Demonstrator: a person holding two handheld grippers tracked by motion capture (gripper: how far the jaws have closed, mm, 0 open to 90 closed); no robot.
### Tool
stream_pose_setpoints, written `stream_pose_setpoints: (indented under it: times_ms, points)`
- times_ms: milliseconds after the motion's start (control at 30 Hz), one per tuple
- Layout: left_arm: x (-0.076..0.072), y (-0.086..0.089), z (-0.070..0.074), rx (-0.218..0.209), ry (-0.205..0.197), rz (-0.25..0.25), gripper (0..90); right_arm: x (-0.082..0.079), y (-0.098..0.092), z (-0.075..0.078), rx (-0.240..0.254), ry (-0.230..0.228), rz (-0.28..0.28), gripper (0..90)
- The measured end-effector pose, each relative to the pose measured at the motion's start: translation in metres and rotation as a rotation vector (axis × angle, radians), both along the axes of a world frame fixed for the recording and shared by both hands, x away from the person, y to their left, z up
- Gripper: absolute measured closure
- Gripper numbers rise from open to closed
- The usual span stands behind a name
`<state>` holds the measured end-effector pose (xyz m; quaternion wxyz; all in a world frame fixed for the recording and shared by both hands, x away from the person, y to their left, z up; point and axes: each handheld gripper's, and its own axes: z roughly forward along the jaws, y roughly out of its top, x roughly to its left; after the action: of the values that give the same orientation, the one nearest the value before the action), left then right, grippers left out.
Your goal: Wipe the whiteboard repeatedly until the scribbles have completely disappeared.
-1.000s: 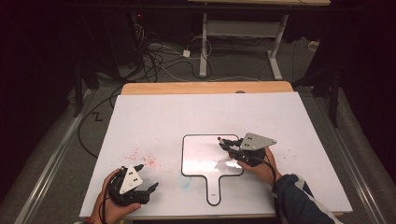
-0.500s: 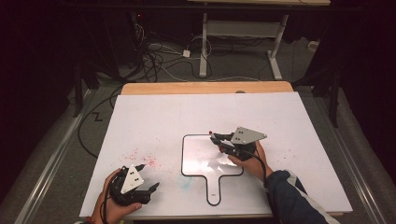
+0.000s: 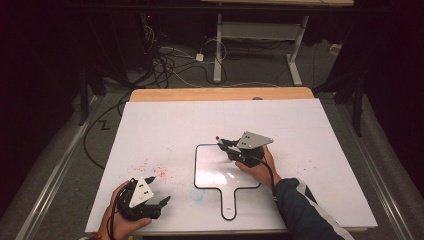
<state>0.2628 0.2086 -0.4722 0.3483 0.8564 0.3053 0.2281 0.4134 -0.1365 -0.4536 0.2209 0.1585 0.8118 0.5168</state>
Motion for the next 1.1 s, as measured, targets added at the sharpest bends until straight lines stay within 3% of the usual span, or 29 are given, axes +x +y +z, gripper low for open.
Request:
stream_pose_setpoints:
  times_ms: [233, 333, 767, 1100]
  points:
    - [0.0, 0.0, 0.0, 0.0, 0.0, 0.001, 21.0, 0.002, -0.02, 0.001, -0.004, 0.005, -0.039, 81.6]
    - [0.0, -0.001, 0.0, 0.001, 0.0, -0.001, 21.0, 0.001, -0.017, 0.001, 0.011, 0.011, -0.032, 81.6]
    - [-0.001, 0.001, 0.0, -0.006, 0.0, -0.002, 21.0, -0.012, 0.048, 0.009, 0.013, 0.0, 0.081, 81.6]
    - [-0.001, 0.002, 0.001, -0.003, 0.0, -0.007, 21.0, -0.006, 0.066, -0.001, 0.0, 0.016, 0.082, 81.6]
